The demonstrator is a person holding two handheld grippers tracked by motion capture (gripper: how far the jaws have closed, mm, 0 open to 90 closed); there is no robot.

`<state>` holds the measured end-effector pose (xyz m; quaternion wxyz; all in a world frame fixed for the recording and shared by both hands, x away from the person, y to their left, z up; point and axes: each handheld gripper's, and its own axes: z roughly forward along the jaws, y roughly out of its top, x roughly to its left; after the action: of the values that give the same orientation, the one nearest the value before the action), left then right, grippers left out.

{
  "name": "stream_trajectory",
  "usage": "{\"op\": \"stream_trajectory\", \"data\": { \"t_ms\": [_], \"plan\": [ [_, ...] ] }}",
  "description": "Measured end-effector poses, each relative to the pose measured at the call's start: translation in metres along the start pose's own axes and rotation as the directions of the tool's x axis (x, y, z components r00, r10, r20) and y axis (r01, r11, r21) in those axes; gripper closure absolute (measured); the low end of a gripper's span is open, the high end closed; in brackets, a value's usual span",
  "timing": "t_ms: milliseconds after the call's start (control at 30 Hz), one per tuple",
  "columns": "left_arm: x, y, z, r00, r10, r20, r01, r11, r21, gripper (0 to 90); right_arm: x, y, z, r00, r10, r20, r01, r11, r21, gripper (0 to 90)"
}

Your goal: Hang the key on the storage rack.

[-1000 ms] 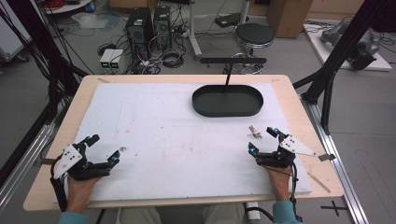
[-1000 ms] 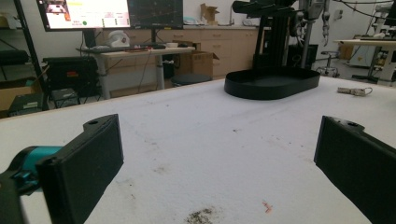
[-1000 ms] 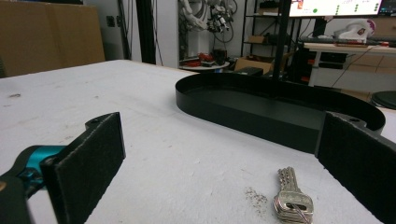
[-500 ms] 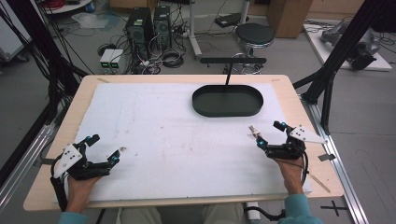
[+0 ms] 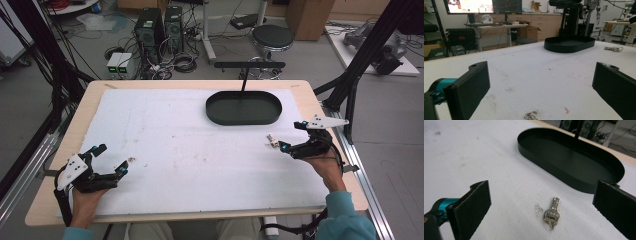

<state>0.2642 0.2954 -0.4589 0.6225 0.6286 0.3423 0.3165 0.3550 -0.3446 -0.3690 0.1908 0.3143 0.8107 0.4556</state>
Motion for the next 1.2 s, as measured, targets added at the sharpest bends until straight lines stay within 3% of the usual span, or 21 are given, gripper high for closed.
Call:
{"op": "stream_trajectory", "data": {
  "t_ms": [67,233,300,333,400,467,500,567,600,633,733,833,900,933,1000,1067,1133,1200],
  "plan": [
    [0.0,0.0,0.0,1.0,0.0,0.0,0.0,1.0,0.0,1.7,-0.003,0.005,0.002,0.9996,-0.027,-0.006,0.027,0.999,0.047,0.9],
    [0.0,0.0,0.0,1.0,0.001,0.0,-0.001,1.0,-0.001,1.7,-0.012,0.011,0.009,0.9984,-0.041,-0.04,0.046,0.989,0.138,0.9],
    [0.0,0.0,0.0,1.0,0.001,0.0,-0.001,1.0,0.001,1.7,-0.016,0.013,0.014,0.9973,-0.048,-0.056,0.059,0.978,0.2,0.9],
    [0.0,0.0,0.0,1.0,0.001,0.0,-0.001,1.0,0.001,1.7,-0.019,0.015,0.017,0.9953,-0.066,-0.071,0.082,0.966,0.247,0.9],
    [0.0,0.0,0.0,1.0,0.0,0.0,0.0,1.0,0.001,1.7,-0.019,0.015,0.019,0.9943,-0.074,-0.076,0.092,0.961,0.261,0.9],
    [0.0,0.0,0.0,1.0,0.001,0.0,-0.001,1.0,0.002,1.7,-0.02,0.017,0.023,0.992,-0.09,-0.089,0.112,0.951,0.288,0.9],
    [0.0,0.0,0.0,1.0,0.002,0.001,-0.002,1.0,0.002,1.7,-0.021,0.018,0.027,0.9894,-0.101,-0.105,0.129,0.94,0.316,0.9],
    [0.0,0.0,0.0,1.0,0.002,0.0,-0.002,1.0,0.001,1.7,-0.022,0.018,0.029,0.989,-0.1,-0.109,0.131,0.936,0.326,0.9],
    [0.0,0.0,0.0,1.0,0.001,0.0,-0.001,1.0,0.002,1.7,-0.023,0.018,0.033,0.9876,-0.1,-0.121,0.137,0.927,0.349,1.0],
    [0.0,0.0,0.0,1.0,0.001,0.0,-0.001,1.0,0.001,1.7,-0.023,0.018,0.033,0.9876,-0.1,-0.121,0.137,0.927,0.349,1.0],
    [0.0,0.0,0.0,1.0,0.002,0.001,-0.002,1.0,0.0,1.7,-0.024,0.017,0.04,0.9848,-0.105,-0.138,0.152,0.909,0.389,5.7],
    [0.0,0.0,0.0,1.0,0.001,0.0,-0.001,1.0,0.002,1.7,-0.026,0.014,0.046,0.9853,-0.102,-0.137,0.152,0.889,0.431,5.7],
    [0.0,0.0,0.0,1.0,0.001,0.0,-0.001,1.0,0.002,1.7,-0.028,0.012,0.051,0.9854,-0.099,-0.138,0.151,0.883,0.445,5.8],
    [0.0,0.0,0.0,1.0,0.0,0.0,0.0,1.0,0.001,1.7,-0.029,0.011,0.053,0.9852,-0.097,-0.142,0.152,0.873,0.463,8.8],
    [0.0,0.0,0.0,1.0,0.001,0.0,-0.001,1.0,0.002,1.7,-0.029,0.01,0.055,0.9849,-0.096,-0.144,0.154,0.87,0.469,12.6],
    [0.0,0.0,0.0,1.0,-0.002,0.0,0.002,1.0,0.002,1.7,-0.03,0.009,0.057,0.9856,-0.085,-0.146,0.147,0.857,0.494,15.7],
    [0.0,0.0,0.0,1.0,-0.001,-0.001,0.001,1.0,0.002,1.7,-0.033,0.007,0.061,0.9916,-0.059,-0.115,0.111,0.846,0.522,23.1],
    [0.0,0.0,0.0,1.0,0.0,-0.001,0.0,1.0,0.002,1.7,-0.034,0.007,0.061,0.9921,-0.058,-0.111,0.108,0.843,0.527,25.5]
  ]
}}
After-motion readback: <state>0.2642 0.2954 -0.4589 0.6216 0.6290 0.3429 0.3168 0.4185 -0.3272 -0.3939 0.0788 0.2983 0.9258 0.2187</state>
